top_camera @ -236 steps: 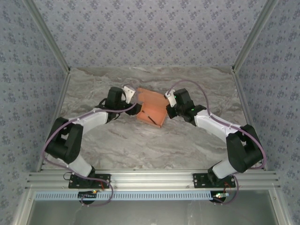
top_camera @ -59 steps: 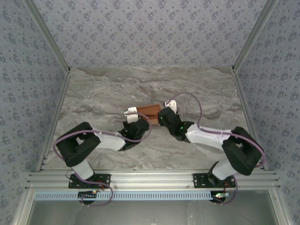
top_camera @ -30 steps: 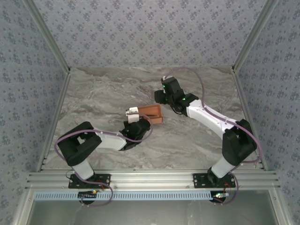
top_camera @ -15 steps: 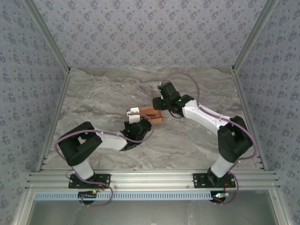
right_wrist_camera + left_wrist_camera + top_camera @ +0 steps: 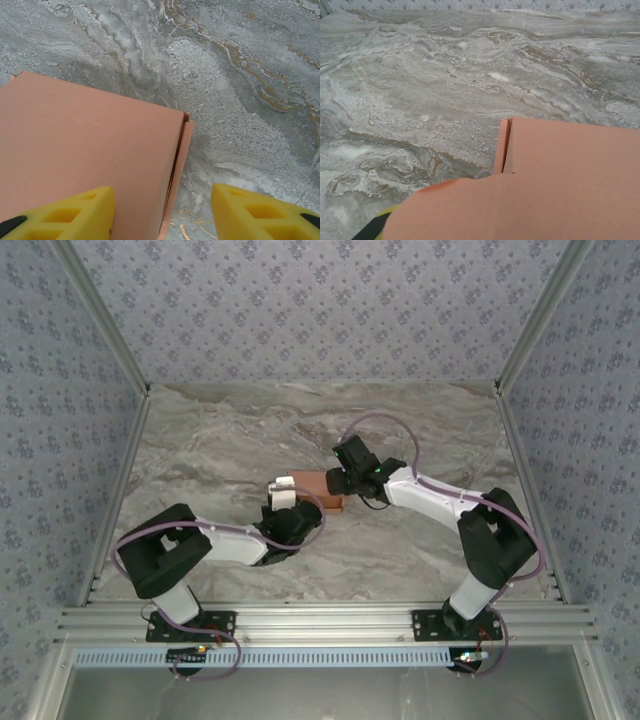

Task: Fold the paper box

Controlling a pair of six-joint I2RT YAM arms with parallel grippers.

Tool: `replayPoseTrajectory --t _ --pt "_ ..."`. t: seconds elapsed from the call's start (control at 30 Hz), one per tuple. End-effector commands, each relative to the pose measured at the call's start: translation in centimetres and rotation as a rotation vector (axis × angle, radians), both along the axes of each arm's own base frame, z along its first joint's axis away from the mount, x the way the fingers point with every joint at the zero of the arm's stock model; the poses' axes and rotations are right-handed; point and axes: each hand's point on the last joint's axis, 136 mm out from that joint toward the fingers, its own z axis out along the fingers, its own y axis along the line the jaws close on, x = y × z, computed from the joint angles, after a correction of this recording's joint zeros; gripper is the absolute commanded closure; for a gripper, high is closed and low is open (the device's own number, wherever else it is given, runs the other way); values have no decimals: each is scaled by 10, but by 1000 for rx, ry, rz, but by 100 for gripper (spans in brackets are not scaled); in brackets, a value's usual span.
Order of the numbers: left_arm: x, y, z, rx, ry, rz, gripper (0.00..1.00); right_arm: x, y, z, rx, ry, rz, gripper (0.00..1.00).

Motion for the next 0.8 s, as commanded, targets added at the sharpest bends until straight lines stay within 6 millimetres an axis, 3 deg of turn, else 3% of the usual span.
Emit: replayPoseTrajectory --t 0.0,0.3,0.47,0.6,0.77 --pt "-5 6 5 -11 1 10 73 -1 -6 2 -9 -13 -29 46" --pt "-21 14 7 16 64 -38 60 0 -7 1 -26 -19 -28 45" --pt "-30 18 10 26 108 -79 44 2 -6 6 -28 -27 -24 46" --pt "-42 19 13 40 169 -153 40 4 -5 9 -32 -34 -20 46" --pt "-60 23 31 6 195 -265 33 2 -4 9 -37 -36 -10 45"
